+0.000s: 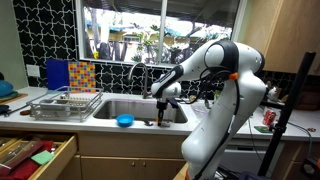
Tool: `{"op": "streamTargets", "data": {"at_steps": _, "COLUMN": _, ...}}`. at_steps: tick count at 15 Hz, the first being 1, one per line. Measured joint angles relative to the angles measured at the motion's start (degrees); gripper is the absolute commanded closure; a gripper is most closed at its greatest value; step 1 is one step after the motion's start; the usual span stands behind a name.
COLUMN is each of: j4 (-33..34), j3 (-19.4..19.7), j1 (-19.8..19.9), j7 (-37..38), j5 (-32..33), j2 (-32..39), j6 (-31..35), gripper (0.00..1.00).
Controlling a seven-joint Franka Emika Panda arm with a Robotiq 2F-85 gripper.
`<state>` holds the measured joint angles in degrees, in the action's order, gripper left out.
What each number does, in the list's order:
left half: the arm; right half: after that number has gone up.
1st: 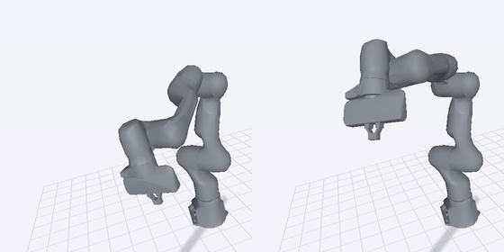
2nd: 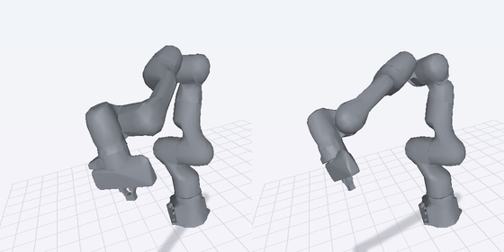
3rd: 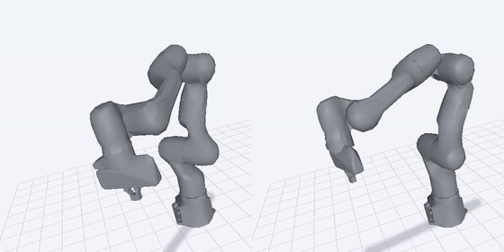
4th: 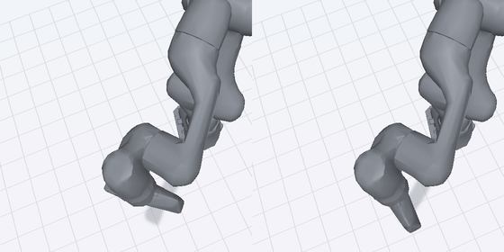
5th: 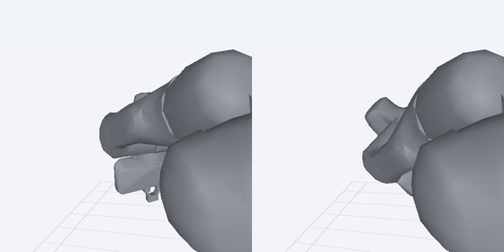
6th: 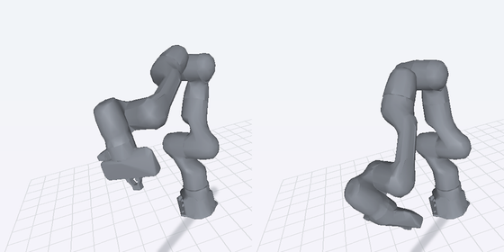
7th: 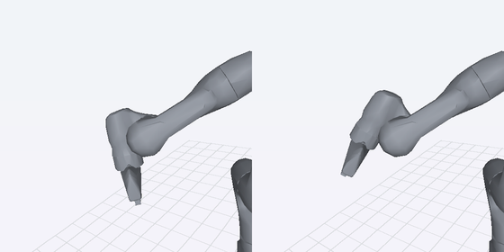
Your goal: Pour the contents of the blue bowl into the sink, put the big silver spoon in the blue bowl and then put them in the sink
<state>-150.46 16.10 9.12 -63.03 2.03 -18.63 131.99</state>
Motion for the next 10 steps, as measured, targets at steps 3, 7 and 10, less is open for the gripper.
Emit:
{"op": "streamTargets", "data": {"at_steps": 3, "j4": 2.58, "j3": -0.40, "j1": -0.79, "j7": -1.91, "j5": 0.00, "j2": -2.15, "j6": -5.34, "gripper": 0.98}}
{"op": "streamTargets", "data": {"at_steps": 7, "j4": 8.09, "j3": -1.80, "j1": -3.34, "j7": -3.69, "j5": -0.66, "j2": -5.72, "j6": -14.14, "gripper": 0.98}}
{"op": "streamTargets", "data": {"at_steps": 10, "j4": 11.67, "j3": -2.32, "j1": -5.32, "j7": -3.69, "j5": -2.45, "j2": -5.44, "j6": -15.98, "gripper": 0.98}}
